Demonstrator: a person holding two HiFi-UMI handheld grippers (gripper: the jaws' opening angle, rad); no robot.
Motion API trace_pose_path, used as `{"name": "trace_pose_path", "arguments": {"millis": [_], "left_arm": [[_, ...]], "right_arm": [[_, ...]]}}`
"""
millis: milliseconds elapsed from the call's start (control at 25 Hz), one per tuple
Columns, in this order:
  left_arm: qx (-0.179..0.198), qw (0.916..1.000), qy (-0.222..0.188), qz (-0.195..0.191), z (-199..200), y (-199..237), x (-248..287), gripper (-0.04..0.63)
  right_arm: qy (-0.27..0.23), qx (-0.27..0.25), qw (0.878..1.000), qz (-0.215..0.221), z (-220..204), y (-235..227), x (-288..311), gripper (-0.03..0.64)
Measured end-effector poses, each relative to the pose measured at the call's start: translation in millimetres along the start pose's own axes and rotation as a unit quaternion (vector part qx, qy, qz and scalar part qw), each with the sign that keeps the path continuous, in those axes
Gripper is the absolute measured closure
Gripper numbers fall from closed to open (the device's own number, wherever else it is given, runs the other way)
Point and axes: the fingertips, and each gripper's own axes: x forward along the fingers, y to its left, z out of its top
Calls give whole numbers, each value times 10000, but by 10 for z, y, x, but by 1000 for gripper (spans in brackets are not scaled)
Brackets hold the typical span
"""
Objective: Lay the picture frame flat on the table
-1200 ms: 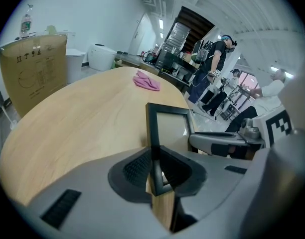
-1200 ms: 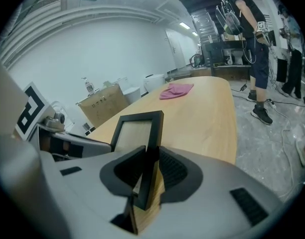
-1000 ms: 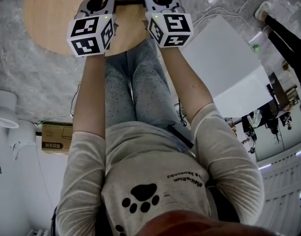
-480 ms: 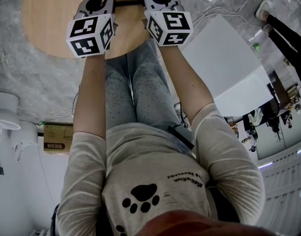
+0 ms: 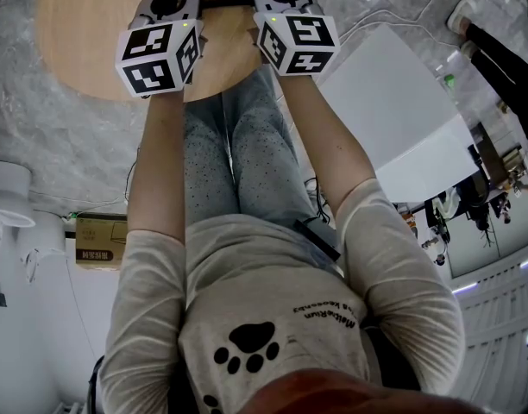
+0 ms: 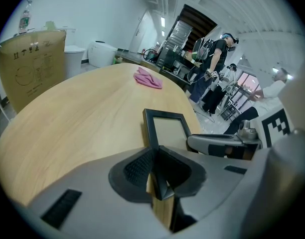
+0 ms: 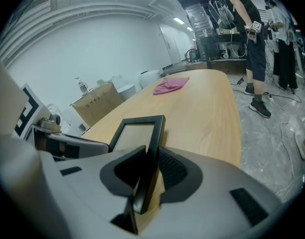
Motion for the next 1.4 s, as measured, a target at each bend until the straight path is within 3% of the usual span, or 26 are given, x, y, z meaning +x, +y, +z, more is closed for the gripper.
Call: {"name": "trace_pose_path", "arguments": {"millis": [1080,1320,1400], "left_arm": [[-93,9999,31,128,-6,65,40,540],[573,9981,-86,228,73,-48,11,575],[578,9982,-7,170,36,-82,63,577]], "right_arm": [[298,125,9994,-135,-52,-10,85,528],[282,128,9994,-180,-64,-32,86,528],[302,104,9993,-218,-64,-50,91,526]]}}
